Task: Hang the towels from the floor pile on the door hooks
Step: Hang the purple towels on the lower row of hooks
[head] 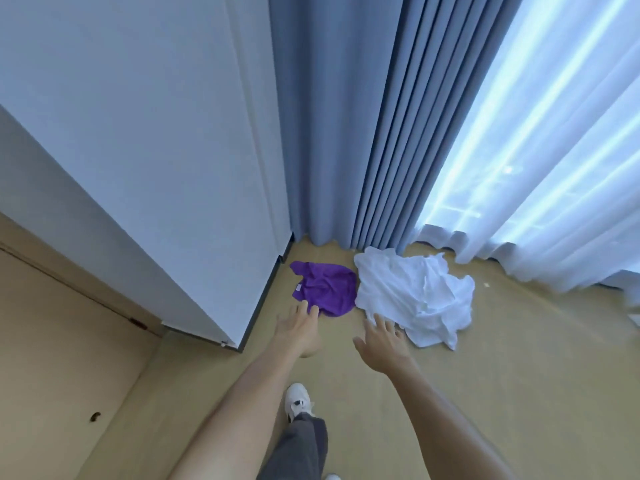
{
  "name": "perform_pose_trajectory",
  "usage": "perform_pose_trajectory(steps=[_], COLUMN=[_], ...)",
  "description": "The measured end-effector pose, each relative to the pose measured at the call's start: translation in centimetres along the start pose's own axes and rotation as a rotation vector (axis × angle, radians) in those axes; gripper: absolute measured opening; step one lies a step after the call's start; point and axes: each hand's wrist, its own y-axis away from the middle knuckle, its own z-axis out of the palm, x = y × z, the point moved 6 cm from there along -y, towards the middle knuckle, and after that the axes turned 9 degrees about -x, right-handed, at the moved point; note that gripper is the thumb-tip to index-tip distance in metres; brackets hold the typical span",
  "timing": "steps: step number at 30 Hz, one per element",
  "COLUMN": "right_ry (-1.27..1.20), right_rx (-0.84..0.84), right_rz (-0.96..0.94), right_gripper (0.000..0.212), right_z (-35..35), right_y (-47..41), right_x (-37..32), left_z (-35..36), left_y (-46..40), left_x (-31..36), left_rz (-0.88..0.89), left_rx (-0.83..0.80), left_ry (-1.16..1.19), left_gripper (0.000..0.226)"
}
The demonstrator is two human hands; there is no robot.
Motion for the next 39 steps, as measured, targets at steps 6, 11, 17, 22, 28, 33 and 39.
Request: perform_pose_trajectory(steps=[6,11,17,22,28,33,39], right_ry=[0.022,0.039,0.072,0.153,0.239,0.268,0.264], right_rx=[-0.033,-0.062,-0.096,-0.141,-0.152,-0.224,-0.233], right_rz=[-0.022,-0.016,-0.07,-0.131,-0.239,-0.27,-0.337], right_gripper=[0.051,0.049,0.047,0.044,0.047,0.041,0.049], right_z=[-2.1,-4.7,-3.1,1.9,11.7,21.2,30.2], right_y=[-7.4,-15.0,-24.1,-32.7,-46.7,-58.0,-67.7], right_x=[0.8,1.0,1.2,2.5,4.1,6.5,8.6], left_z=[-2.2,-3.3,-0.4,4.6,14.1,22.7,32.9], left_y=[-9.0,-16.7,-25.2,-32.8,-45.5,-57.7,-69.3], left_x=[0.0,-1.1,-2.4,-3.8,-5.3,-5.6,-6.9], left_rz=[0.012,-0.037,-0.075,-0.128,-0.177,-0.168,-0.137], left_rx=[0.003,-0.066,-0.187,-0.25,-0.294,-0.271,-0.329], left_ry=[0.046,0.058,0.092,0.174,0.192,0.212,0.135], left_gripper=[0.046,0.045,0.045,0.04,0.049,0.053,0.057])
